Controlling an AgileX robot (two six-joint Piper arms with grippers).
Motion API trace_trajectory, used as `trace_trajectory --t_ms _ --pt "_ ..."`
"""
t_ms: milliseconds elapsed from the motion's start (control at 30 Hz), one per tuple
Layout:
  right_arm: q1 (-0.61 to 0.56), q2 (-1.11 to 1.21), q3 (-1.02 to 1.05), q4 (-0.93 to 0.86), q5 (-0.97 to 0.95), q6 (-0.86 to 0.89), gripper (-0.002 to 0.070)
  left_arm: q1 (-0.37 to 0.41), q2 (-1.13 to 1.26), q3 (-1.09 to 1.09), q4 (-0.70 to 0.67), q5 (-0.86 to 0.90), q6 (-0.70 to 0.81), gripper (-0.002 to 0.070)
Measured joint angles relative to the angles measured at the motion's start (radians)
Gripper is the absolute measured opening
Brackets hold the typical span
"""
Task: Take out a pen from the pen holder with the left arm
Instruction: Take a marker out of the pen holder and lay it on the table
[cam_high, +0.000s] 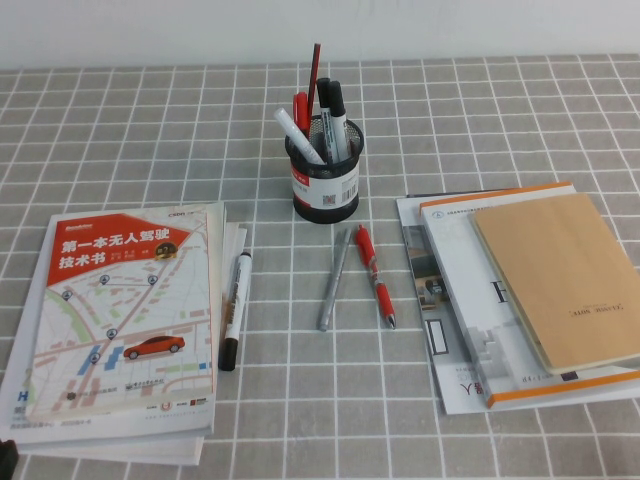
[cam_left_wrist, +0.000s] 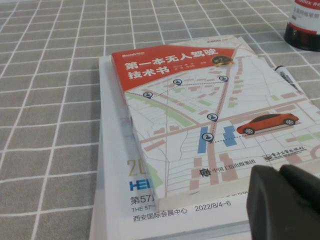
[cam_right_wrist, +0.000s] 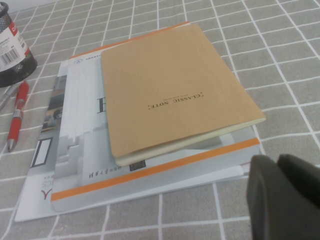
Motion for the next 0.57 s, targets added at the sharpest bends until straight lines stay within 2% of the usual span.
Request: trace_trajectory --t_ms 567 --pt "0.000 0.000 0.000 0.000 0.000 0.000 -0.0013 0.000 0.000 0.000 0.000 0.008 0.002 0.0000"
